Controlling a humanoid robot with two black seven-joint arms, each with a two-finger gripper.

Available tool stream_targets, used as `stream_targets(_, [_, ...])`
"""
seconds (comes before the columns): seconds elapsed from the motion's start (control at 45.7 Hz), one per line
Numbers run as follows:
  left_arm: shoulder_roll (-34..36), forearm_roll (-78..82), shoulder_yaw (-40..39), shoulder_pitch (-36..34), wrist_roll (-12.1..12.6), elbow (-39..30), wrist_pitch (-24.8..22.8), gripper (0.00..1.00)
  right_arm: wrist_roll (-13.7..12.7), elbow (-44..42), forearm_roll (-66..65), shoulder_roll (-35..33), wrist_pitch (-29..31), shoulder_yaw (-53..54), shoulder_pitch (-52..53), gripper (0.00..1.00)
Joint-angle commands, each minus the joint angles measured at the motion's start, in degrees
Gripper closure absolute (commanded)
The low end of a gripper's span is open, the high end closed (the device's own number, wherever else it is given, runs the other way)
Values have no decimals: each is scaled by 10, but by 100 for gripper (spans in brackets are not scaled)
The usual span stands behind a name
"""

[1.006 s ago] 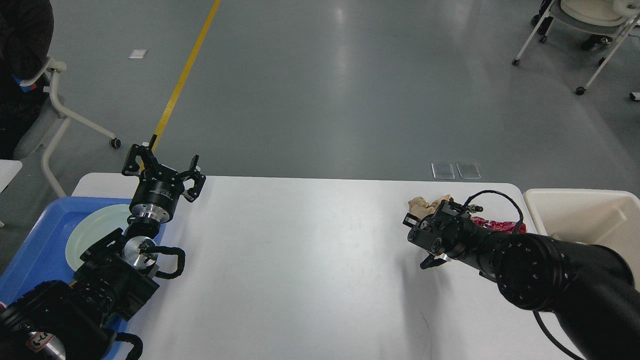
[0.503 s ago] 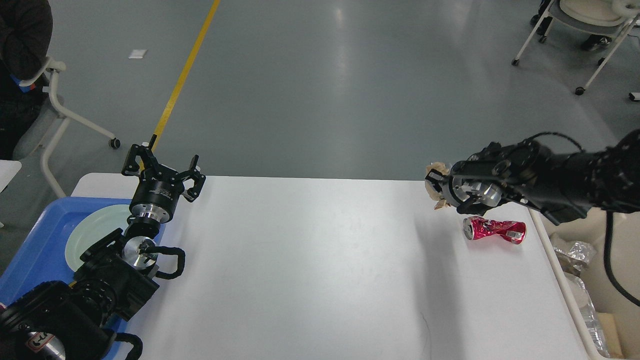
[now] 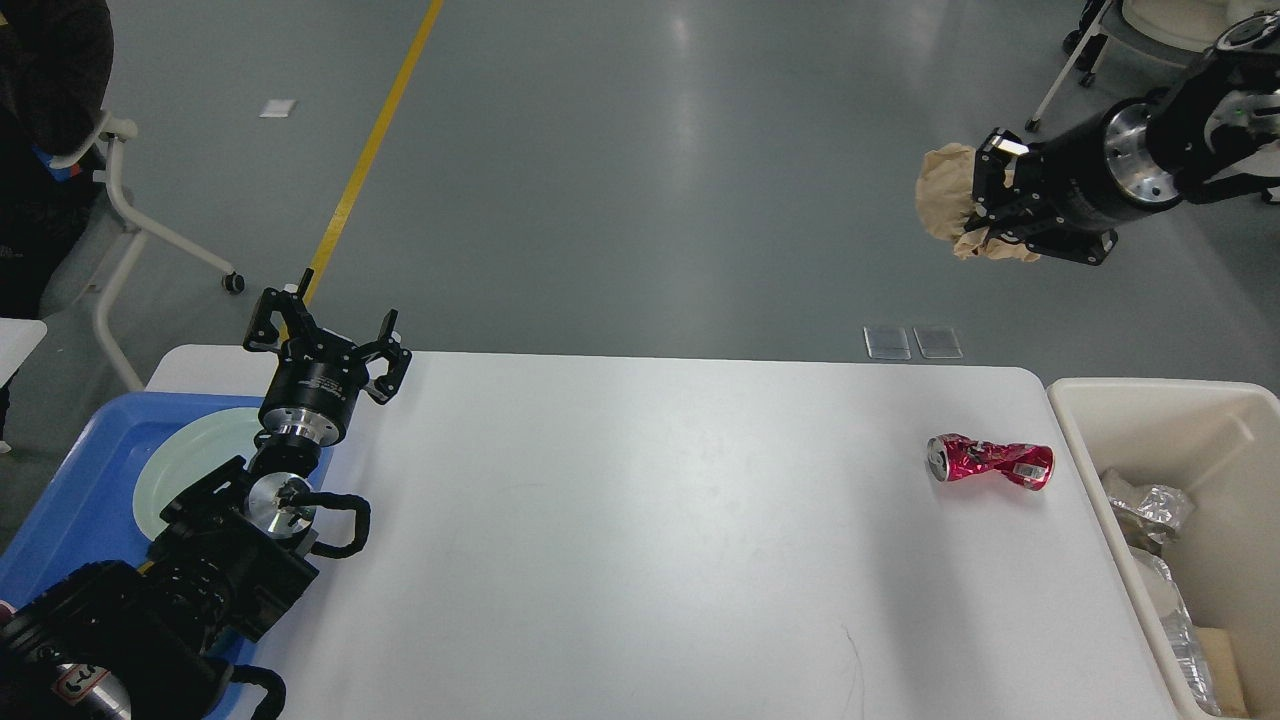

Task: Tidy desktop
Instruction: 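Lift the tan paper and drop it into the white bin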

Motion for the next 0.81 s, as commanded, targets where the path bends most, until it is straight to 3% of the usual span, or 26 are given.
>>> stream_targets(0.0, [0,0,0,-1,0,0,0,3,0,-45,-2,-28,-29,-15,-66,100])
stream_targets(0.197, [0,0,0,-1,0,0,0,3,0,-141,-1,-74,-104,-7,-232,100])
stream_targets(0.503, [0,0,0,-1,0,0,0,3,2,-248,-1,-73,-117,41,-453,100])
stream_targets(0.525, [0,0,0,-1,0,0,0,3,2,-255,-2,-70,-117,44,-465,91])
stream_targets(0.547, [0,0,0,0,0,0,0,3,2,-263,-2,-64,-117,47,-475,73])
stream_targets(0.612, [0,0,0,-1,0,0,0,3,2,-304,-1,-42,-134,51,-500,3])
stream_targets(0.787, [0,0,0,-1,0,0,0,3,2,-340,1,12,-172,47,-558,0])
